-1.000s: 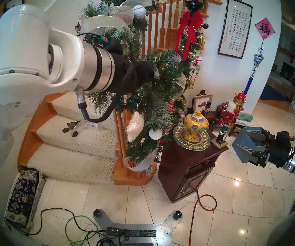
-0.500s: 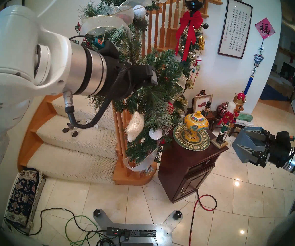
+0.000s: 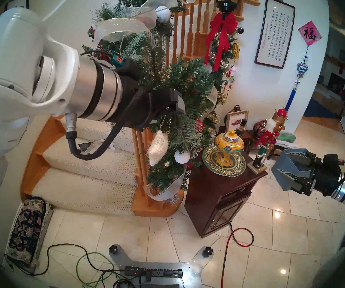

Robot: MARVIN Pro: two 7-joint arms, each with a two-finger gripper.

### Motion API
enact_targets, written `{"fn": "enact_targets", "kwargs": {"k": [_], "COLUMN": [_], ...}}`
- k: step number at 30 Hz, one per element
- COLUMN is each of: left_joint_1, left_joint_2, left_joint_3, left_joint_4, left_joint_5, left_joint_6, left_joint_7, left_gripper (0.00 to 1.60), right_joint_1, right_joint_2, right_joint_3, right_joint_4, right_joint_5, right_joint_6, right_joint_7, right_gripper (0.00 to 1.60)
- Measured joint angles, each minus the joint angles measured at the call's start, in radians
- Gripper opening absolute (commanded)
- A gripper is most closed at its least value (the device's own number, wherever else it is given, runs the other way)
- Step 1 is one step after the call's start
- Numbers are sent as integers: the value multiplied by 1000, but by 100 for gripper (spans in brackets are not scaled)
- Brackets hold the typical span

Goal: Hang the ornament onto the Christmas-tree-style decoration

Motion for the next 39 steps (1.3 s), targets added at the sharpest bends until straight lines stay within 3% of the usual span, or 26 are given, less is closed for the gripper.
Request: {"fn": "enact_targets", "kwargs": {"k": [12, 23, 32, 39], "left_joint_1": [58, 118, 175, 221], "left_joint_2": [24, 57, 86, 125], "left_joint_3": [93, 192, 300, 387], "left_joint_4": [0, 0, 0, 0], "left_joint_5": [-99, -139, -142, -97], "left_joint_6": [40, 81, 123, 155], "left_joint_7": [0, -10, -47, -81], "left_gripper": [160, 160, 160, 160], "right_joint_1": [0, 0, 0, 0], "right_joint_2": [0, 0, 0, 0], "right_joint_3": [0, 0, 0, 0], "right_joint_4": [-1, -1, -2, -4], "right_joint_5": [-2, -5, -13, -19], "right_joint_6": [0, 0, 0, 0], "right_joint_7": [0, 0, 0, 0], "right_gripper": [160, 160, 160, 160]}}
